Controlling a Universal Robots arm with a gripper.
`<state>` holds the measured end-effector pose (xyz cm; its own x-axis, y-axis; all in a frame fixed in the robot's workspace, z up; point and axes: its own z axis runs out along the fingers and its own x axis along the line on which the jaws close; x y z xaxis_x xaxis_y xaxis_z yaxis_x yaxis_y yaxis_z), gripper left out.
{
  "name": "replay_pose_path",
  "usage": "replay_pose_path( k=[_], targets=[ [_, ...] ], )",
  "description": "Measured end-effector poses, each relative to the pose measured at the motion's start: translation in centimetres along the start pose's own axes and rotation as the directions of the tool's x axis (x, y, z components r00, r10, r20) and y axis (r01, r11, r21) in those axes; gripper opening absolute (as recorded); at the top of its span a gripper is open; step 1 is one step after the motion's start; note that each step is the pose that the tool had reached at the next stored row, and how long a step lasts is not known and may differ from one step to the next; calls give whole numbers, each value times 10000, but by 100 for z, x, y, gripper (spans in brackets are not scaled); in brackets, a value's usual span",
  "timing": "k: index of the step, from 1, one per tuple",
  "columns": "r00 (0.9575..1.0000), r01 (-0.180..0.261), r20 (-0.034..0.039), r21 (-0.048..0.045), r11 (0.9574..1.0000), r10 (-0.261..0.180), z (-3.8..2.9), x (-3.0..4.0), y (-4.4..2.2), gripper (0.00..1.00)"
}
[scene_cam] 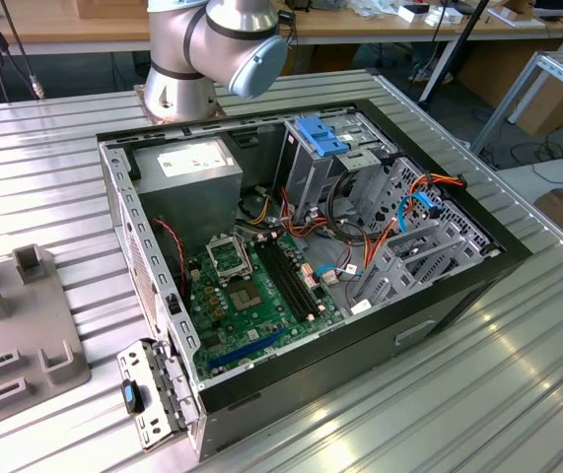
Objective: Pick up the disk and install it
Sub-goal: 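Pick up the disk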
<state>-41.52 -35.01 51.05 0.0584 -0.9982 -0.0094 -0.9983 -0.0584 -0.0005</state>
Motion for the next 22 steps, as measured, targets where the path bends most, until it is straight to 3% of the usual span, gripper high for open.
replay_pose_path(
  k=[14, 19, 22],
  targets=[
    [10000, 0, 0, 0, 10000, 0, 0, 6, -101, 37],
    [10000, 0, 1, 2, 10000, 0, 1, 12, -210, 37],
    [10000, 0, 0, 1, 10000, 0, 0, 14, -242, 37]
  ],
)
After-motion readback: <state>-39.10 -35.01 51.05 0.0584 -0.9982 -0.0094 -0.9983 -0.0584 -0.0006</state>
